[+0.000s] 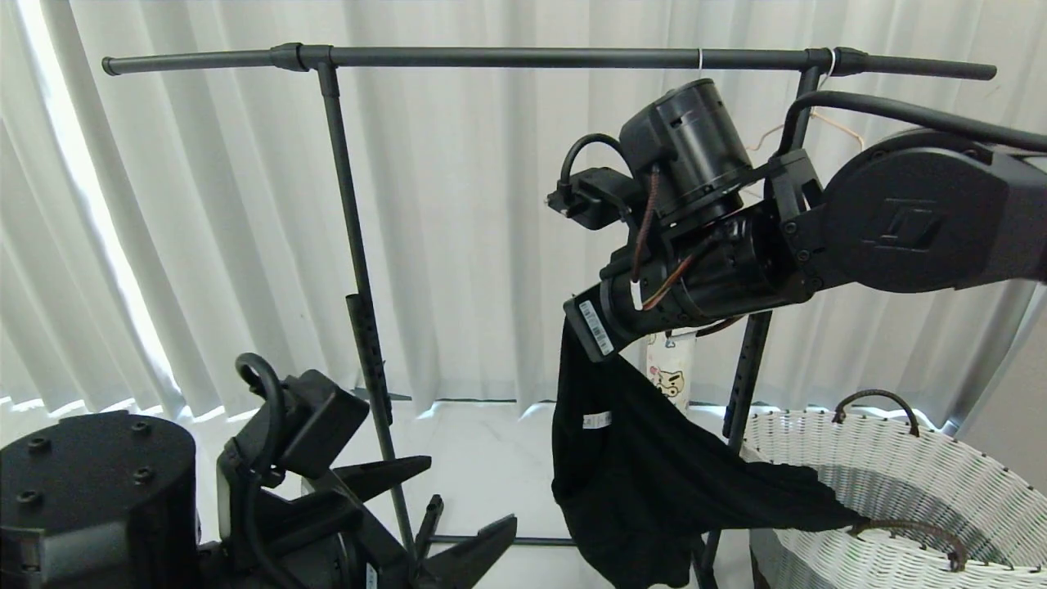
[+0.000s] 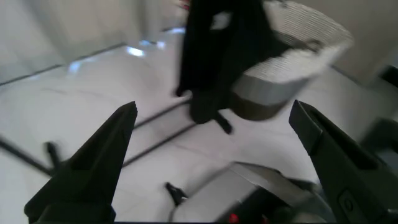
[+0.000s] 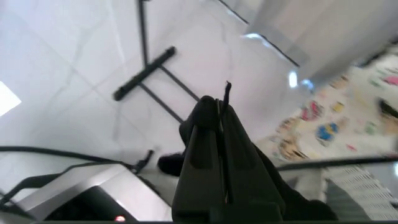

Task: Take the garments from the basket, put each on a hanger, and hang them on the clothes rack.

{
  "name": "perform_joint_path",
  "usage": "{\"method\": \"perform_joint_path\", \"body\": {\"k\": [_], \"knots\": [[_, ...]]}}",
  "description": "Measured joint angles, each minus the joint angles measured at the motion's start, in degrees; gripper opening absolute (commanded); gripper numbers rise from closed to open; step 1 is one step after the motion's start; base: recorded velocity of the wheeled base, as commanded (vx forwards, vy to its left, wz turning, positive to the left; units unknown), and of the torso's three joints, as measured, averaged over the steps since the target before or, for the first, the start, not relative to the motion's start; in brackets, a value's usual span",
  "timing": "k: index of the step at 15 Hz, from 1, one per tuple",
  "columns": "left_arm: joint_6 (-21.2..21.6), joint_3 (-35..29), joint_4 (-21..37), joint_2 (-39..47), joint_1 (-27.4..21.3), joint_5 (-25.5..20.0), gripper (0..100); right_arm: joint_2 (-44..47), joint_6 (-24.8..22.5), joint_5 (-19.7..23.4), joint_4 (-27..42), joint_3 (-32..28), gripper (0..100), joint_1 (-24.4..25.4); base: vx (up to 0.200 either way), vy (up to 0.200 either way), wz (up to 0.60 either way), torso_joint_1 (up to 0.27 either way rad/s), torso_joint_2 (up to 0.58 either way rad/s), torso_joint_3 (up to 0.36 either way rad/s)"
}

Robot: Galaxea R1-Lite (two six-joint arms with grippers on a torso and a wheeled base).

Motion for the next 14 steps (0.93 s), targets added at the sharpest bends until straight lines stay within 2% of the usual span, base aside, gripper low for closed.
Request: {"method": "perform_joint_path", "body": {"k": [3, 7, 11, 14], "knots": [[-1.4, -1.0, 0.0, 3.4, -1.0, -1.1, 100, 0.7, 0.9, 1.6, 0.0, -0.5, 0, 1.9, 0.0, 0.0, 0.0, 0.0, 0.0, 0.0], [-7.2, -7.0, 0.0, 10.0, 2.0, -1.0, 100, 0.2, 1.3, 3.7, 0.0, -0.5, 0, 3.6, 0.0, 0.0, 0.0, 0.0, 0.0, 0.0], [-7.8, -11.5, 0.0, 17.0, 4.2, -0.5, 100, -0.3, 1.5, 3.8, 0.0, -0.8, 0, 4.2, 0.0, 0.0, 0.0, 0.0, 0.0, 0.0], [-7.6, -12.0, 0.0, 23.6, 4.2, 6.2, 100, -0.7, 1.5, 3.8, 0.0, -0.8, 0, 4.2, 0.0, 0.0, 0.0, 0.0, 0.0, 0.0]]}}
